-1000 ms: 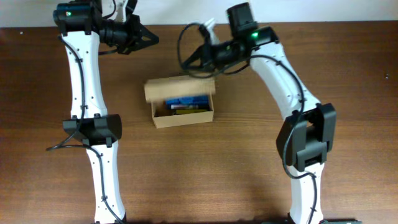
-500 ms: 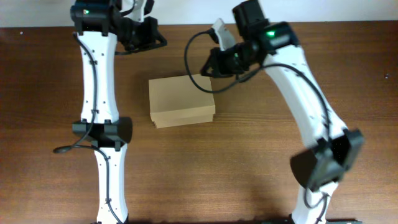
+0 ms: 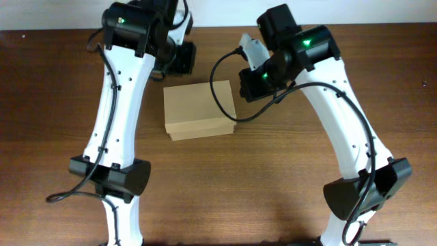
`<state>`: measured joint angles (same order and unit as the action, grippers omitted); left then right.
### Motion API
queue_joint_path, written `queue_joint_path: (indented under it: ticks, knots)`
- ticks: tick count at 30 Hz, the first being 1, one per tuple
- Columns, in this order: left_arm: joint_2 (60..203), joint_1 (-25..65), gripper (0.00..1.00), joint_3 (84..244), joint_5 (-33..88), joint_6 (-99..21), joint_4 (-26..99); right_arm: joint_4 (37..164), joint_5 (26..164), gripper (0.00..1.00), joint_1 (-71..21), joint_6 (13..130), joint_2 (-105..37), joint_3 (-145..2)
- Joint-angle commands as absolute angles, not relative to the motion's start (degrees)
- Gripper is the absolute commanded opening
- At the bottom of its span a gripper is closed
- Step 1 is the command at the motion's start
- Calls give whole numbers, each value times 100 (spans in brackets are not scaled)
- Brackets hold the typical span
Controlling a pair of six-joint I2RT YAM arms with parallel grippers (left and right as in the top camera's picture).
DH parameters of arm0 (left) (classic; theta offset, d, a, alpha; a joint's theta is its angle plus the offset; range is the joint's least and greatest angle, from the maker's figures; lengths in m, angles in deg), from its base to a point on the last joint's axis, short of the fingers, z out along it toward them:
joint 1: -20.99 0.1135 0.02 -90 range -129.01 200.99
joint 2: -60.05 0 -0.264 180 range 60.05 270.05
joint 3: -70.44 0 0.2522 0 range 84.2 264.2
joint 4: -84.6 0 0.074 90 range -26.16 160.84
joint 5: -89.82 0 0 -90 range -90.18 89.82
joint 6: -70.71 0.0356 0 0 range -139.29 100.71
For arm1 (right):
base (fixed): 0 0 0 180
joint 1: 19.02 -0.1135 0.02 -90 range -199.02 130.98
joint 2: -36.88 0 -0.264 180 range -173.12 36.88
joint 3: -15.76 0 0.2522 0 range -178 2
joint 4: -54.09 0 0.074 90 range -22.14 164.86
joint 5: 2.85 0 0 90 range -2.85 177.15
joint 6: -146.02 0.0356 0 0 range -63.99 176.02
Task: Pack container
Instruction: 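Fold the lid down over the box with both grippers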
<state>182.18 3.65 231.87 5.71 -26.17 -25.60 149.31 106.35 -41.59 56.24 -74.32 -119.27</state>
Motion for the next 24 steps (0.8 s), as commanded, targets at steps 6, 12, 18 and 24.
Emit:
queue_joint_path:
  ticks: [6, 12, 18, 24]
  knots:
    - [17925, 419, 2, 20490, 228, -2348, -2212, 14651, 10259, 4, -4491, 5493, -7884, -11656]
    - [17925, 415, 2, 19319, 324, -2328, -1434, 14614, 10316, 4, -4618, 5491, -8584, -11628]
    - [17925, 426, 2, 18549, 322, -2328, -932, 14507, 10314, 4, -4688, 5493, -9213, -11628]
    - [17927, 426, 2, 18160, 320, -2328, -709, 14450, 10316, 4, -4675, 5491, -9576, -11628]
